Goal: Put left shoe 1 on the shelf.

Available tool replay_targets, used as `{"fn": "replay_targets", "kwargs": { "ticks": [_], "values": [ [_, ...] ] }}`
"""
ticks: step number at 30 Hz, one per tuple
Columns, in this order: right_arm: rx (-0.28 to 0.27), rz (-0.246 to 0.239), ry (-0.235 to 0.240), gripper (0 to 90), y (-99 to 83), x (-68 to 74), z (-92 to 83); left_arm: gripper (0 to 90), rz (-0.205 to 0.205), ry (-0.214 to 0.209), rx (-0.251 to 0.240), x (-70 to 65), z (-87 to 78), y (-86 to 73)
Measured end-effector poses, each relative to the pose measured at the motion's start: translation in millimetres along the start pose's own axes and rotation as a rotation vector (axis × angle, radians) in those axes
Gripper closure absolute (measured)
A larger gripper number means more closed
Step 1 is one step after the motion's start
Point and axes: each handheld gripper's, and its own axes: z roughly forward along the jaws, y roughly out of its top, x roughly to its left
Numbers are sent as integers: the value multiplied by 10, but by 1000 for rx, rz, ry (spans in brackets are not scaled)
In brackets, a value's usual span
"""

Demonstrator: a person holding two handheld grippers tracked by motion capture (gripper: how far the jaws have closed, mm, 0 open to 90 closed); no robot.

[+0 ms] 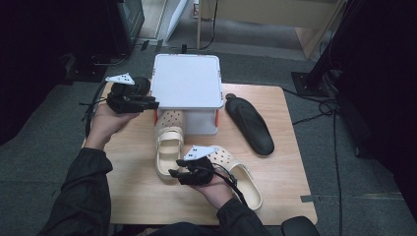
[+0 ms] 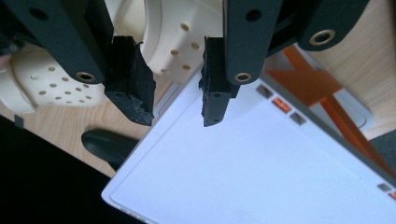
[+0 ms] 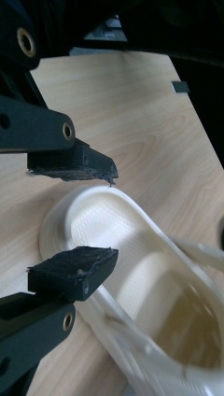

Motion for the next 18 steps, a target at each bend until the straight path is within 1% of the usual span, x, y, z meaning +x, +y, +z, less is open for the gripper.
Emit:
{"fn": "replay_targets", "kwargs": {
  "ticks": [2,3,4,6,9,11,15,16,18],
  "values": [
    [7,-9,10,561,-15,27,13,647,3,15,8,19,33,21],
    [8,-8,14,567,-21,38,19,647,6,29,15,35,49,27],
    [10,-6,21,572,-28,47,29,648,0,33,17,61,72,29],
    [10,-3,35,583,-40,68,52,651,3,34,22,91,103,26],
    [10,-6,47,589,-51,99,75,660,4,33,15,108,114,28],
    [9,-18,63,604,-73,141,104,664,18,43,16,119,130,43],
    [12,-25,73,622,-90,177,115,671,26,54,16,125,153,58],
    [14,-35,81,639,-104,192,107,673,31,55,16,126,167,66],
    [16,-37,92,656,-122,204,99,683,34,61,17,128,178,72]
  ]
}}
